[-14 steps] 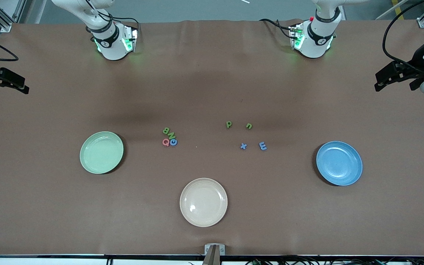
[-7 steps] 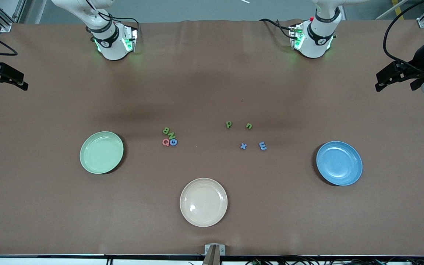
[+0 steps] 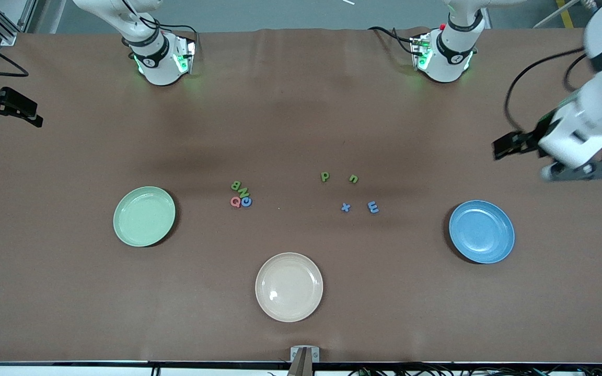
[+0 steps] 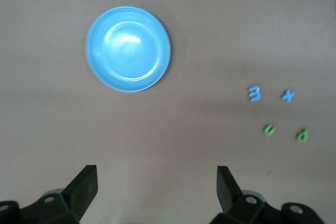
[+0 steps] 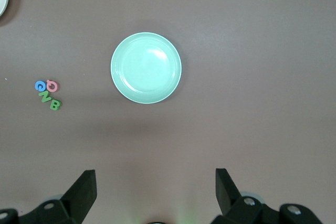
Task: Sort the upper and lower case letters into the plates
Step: 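Reach the left gripper to the blue letter m and grasp it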
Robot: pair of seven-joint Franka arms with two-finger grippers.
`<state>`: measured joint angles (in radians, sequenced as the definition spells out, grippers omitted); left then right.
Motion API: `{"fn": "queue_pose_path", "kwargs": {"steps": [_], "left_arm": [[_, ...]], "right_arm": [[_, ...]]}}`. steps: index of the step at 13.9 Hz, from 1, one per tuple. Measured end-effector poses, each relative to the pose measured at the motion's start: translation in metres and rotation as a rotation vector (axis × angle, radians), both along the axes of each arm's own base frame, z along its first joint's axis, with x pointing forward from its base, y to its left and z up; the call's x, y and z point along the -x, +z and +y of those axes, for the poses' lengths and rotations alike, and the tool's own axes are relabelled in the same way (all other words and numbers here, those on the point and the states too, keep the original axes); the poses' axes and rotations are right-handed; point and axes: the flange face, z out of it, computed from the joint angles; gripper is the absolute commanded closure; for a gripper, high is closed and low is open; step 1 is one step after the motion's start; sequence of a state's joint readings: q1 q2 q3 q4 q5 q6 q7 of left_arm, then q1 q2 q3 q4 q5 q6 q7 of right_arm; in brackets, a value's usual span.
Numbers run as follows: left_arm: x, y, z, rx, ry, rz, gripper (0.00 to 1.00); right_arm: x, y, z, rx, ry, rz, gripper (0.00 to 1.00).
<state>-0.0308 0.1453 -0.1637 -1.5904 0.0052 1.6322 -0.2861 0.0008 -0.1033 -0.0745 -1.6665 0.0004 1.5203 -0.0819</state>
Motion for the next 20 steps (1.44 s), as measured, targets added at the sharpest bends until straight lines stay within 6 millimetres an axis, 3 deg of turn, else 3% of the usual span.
{"fn": "queue_pose_path", "kwargs": {"steps": [2, 4, 8, 11, 15, 20], "left_arm": [[-0.01, -0.049, -0.047, 0.002, 0.065, -0.013, 0.0], [-0.016, -0.091, -0.081, 0.013, 0.108, -0.034, 0.0], [-0.025, -0.169, -0.123, 0.035, 0.183, -0.053, 0.0], [-0.017, -0.233, -0.157, 0.047, 0.241, -0.054, 0.07], [0.006, -0.306, -0.169, 0.048, 0.286, -0.063, 0.27], [0.019, -0.343, -0.179, 0.031, 0.287, -0.024, 0.33]], "right_arm": [[0.0, 0.0, 0.001, 0.0, 0.001, 0.001, 0.0], [0.0, -0.001, 0.001, 0.0, 0.002, 0.003, 0.0], [0.0, -0.003, 0.002, -0.001, 0.004, 0.009, 0.0], [0.002, -0.004, 0.002, -0.001, 0.003, 0.02, 0.0], [0.001, -0.002, 0.0, -0.001, -0.001, 0.014, 0.0], [-0.013, -0.018, -0.001, 0.001, -0.002, 0.032, 0.0]]}}
